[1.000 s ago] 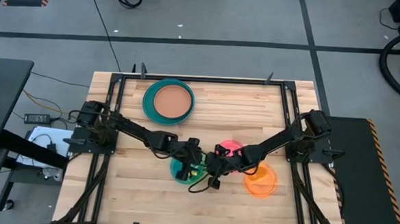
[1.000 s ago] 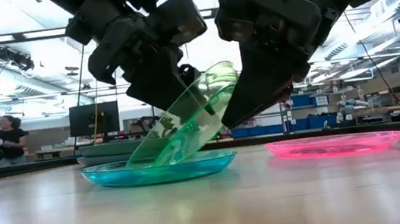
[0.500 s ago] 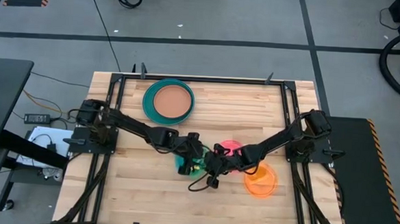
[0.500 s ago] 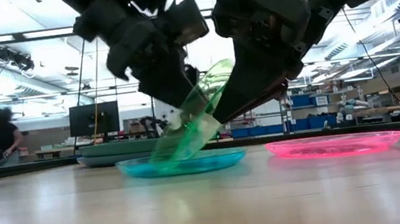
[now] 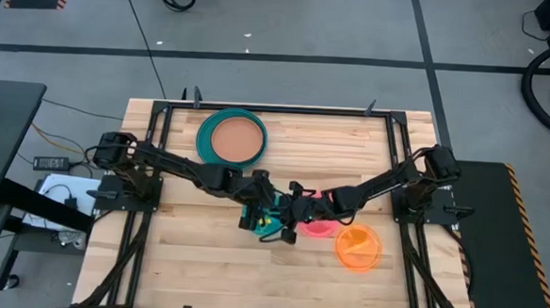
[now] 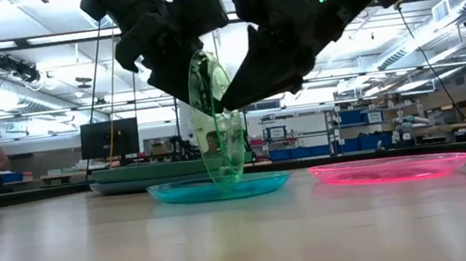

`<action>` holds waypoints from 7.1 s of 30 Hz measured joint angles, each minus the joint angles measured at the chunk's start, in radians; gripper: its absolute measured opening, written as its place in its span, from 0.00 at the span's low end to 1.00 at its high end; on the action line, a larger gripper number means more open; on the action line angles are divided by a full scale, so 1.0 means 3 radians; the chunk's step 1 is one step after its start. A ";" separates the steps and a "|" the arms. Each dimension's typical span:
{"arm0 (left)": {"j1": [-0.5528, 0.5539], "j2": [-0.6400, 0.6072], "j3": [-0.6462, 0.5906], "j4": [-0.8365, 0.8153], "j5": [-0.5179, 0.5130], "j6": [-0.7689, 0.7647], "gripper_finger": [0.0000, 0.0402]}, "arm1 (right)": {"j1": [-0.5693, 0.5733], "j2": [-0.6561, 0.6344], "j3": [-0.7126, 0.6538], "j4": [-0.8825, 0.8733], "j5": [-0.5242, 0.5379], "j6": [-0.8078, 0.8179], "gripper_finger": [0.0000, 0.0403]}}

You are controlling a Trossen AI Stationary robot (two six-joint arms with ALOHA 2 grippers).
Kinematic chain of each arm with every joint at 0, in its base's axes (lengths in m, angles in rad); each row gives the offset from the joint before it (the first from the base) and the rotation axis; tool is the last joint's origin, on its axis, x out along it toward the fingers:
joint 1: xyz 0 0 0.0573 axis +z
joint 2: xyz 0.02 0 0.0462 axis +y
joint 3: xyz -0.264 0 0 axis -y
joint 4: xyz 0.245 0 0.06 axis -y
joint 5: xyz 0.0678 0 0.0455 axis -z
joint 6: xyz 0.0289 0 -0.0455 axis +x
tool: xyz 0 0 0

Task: Stack plastic plates
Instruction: Stack the light green plate on top of the brown plate

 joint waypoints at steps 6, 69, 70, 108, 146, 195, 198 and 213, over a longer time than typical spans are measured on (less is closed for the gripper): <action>0.0128 -0.0055 -0.0003 -0.0142 0.0007 -0.0040 0.54 | -0.0156 0.0001 0.0000 0.0094 -0.0130 -0.0142 0.20; 0.0938 -0.1070 -0.0052 -0.0465 -0.0127 0.0340 0.54 | -0.1121 -0.0156 0.1009 -0.0681 -0.0658 -0.1189 0.20; 0.0976 -0.1107 -0.0052 -0.0489 -0.0122 0.0339 0.54 | -0.1140 -0.0155 0.1027 -0.0672 -0.0674 -0.1205 0.20; 0.0864 -0.1270 -0.0847 -0.1264 0.0279 -0.0346 0.54 | -0.1343 0.0276 0.1086 -0.1112 -0.1254 -0.1003 0.20; -0.1587 -0.0118 -0.0928 -0.1300 -0.1186 -0.2580 0.29 | -0.0666 0.0272 0.1080 -0.1265 -0.0033 -0.0667 0.20; 0.0285 -0.0554 -0.0278 -0.1453 -0.1577 0.0552 0.00 | 0.0059 0.0272 0.1080 -0.2379 0.0452 0.0010 0.20; 0.0581 -0.0554 -0.0278 -0.1343 -0.1376 0.0786 0.00 | 0.0118 0.0272 0.1080 -0.2538 0.0588 0.0145 0.20; 0.1492 -0.0518 -0.0280 -0.1204 -0.0640 0.0920 0.10 | 0.0258 0.0272 0.1080 -0.2688 0.0757 0.0486 0.20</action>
